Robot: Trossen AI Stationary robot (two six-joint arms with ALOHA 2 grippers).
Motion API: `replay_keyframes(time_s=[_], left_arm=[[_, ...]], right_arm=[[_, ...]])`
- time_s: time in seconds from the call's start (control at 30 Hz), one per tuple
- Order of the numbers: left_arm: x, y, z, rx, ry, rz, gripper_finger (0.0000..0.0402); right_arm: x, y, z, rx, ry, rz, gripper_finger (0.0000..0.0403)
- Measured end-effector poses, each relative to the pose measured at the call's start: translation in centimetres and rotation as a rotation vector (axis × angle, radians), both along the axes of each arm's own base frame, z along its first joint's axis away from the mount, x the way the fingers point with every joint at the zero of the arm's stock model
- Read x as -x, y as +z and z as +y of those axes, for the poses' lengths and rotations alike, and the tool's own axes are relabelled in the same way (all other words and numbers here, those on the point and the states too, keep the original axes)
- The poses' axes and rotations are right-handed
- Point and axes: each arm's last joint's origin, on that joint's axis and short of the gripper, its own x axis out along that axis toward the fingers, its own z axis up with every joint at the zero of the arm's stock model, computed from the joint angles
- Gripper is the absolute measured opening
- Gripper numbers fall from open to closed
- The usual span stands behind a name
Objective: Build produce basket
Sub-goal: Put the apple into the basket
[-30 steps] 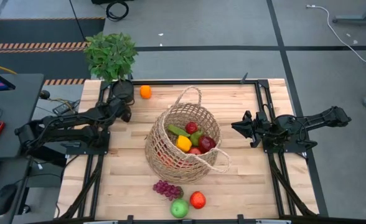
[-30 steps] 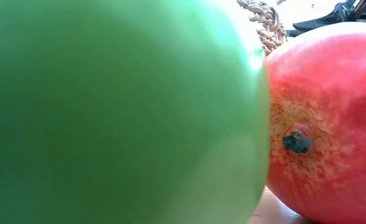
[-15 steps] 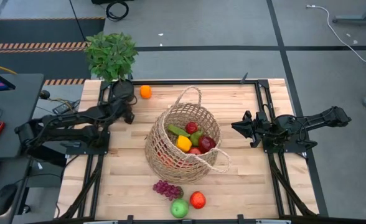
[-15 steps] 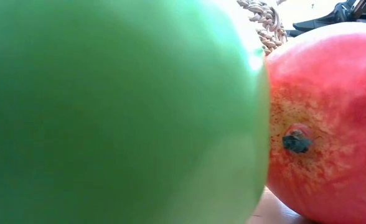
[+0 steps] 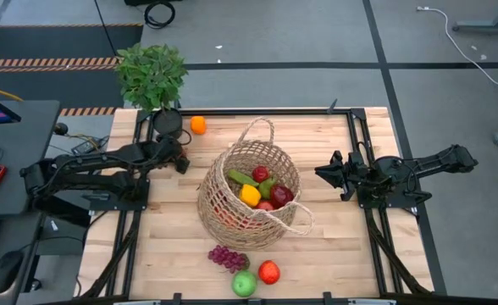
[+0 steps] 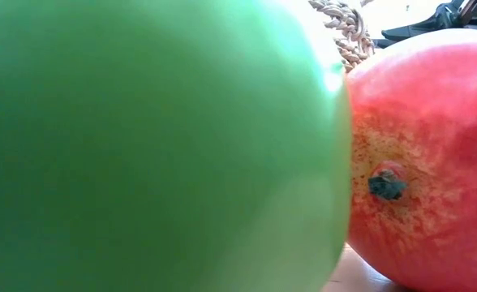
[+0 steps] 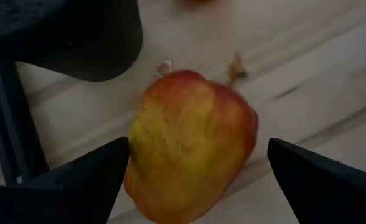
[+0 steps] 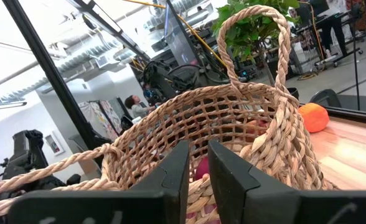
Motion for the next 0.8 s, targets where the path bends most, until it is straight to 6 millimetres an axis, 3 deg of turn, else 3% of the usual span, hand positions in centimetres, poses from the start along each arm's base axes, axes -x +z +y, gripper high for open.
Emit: replay_keyframes(time_s=[0.43,0.8], left_arm=[[-0.9,-0.1,-1.9,0.055,-0.329,0.059,0.0388],[-0.9,0.0,-1.9,0.13,0.0,-0.115,0.0388]], right_arm=[[0.0,0.0,0.0,0.0,0.0,0.0,0.0064],[0.0,0.0,0.0,0.0,0.0,0.0,0.0064]])
